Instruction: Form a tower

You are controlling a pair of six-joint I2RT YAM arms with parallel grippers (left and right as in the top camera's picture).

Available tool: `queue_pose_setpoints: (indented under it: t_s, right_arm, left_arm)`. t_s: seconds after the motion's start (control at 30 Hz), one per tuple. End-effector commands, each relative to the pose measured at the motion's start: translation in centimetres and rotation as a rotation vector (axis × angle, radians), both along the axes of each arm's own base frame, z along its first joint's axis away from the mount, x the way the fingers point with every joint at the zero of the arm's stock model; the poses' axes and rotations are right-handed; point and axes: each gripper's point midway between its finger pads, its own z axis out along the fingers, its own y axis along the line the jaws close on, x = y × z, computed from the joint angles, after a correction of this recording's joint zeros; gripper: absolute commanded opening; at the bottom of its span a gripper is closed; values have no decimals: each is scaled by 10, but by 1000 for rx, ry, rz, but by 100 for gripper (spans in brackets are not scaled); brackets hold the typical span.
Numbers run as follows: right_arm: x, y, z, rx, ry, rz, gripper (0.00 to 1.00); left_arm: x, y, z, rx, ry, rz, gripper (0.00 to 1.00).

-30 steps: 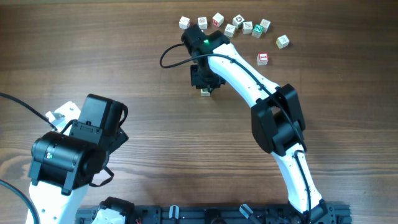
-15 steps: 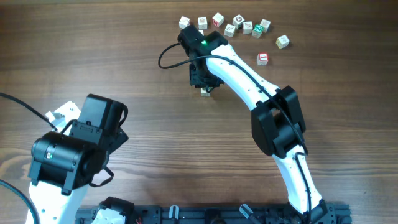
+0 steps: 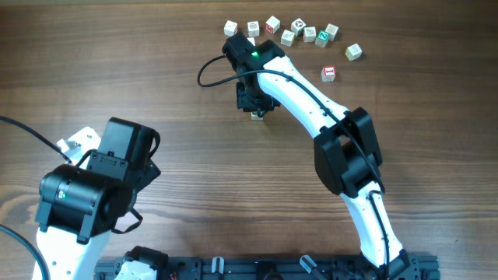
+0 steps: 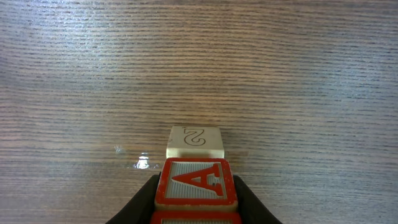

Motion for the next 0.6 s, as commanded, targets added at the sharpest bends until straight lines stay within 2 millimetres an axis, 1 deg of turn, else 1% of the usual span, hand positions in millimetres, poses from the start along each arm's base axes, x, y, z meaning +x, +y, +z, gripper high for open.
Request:
queue_pose_setpoints:
  t_s: [0.0,0.57]
  right_arm:
    - [-2,4,15,25,-19,-1,4]
    - [0,5,9,25,-20,10,4]
  left_arm:
    - [-1,1,1,-6,-12,23,100]
    - [-1,1,1,-6,-12,23,100]
